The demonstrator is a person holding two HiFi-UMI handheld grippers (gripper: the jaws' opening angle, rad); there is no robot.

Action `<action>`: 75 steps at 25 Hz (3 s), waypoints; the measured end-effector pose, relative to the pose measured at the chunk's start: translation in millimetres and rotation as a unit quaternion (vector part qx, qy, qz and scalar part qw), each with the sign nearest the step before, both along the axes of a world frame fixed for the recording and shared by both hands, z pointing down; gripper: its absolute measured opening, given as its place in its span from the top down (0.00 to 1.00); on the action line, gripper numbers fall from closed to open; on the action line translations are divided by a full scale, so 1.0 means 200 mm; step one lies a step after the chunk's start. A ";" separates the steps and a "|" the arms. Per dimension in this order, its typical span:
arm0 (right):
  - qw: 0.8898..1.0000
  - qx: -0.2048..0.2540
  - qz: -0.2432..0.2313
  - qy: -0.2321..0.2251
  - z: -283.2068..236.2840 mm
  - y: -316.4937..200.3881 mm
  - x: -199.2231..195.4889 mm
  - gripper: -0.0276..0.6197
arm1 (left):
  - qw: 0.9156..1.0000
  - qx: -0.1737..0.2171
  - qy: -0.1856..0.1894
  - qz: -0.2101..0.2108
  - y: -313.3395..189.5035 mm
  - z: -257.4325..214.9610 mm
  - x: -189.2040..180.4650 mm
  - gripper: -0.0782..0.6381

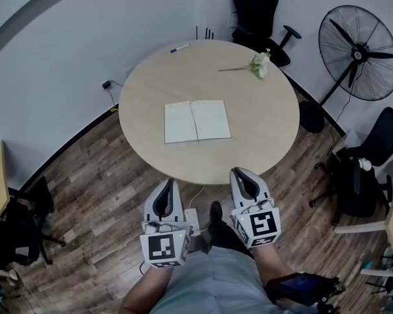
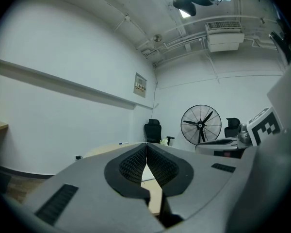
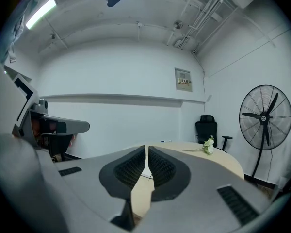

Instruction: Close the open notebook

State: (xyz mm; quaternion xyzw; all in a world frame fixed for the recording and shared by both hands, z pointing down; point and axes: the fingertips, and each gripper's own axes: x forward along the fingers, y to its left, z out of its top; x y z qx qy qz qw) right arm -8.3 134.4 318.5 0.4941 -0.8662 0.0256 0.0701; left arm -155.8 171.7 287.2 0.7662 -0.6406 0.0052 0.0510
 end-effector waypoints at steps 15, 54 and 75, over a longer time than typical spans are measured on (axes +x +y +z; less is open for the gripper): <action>0.998 -0.048 -0.018 -0.023 0.20 -0.57 0.06 0.88 | 0.998 -0.056 -0.025 -0.033 -0.59 0.20 0.00 0.86; 0.990 -0.121 -0.075 -0.004 0.54 -1.74 -0.28 0.88 | 0.986 -0.147 -0.013 -0.078 -1.70 0.62 -0.36 0.86; 0.977 -0.204 -0.066 0.014 1.02 -1.73 -0.40 0.88 | 0.944 -0.324 0.042 -0.052 -1.60 1.42 -0.43 0.55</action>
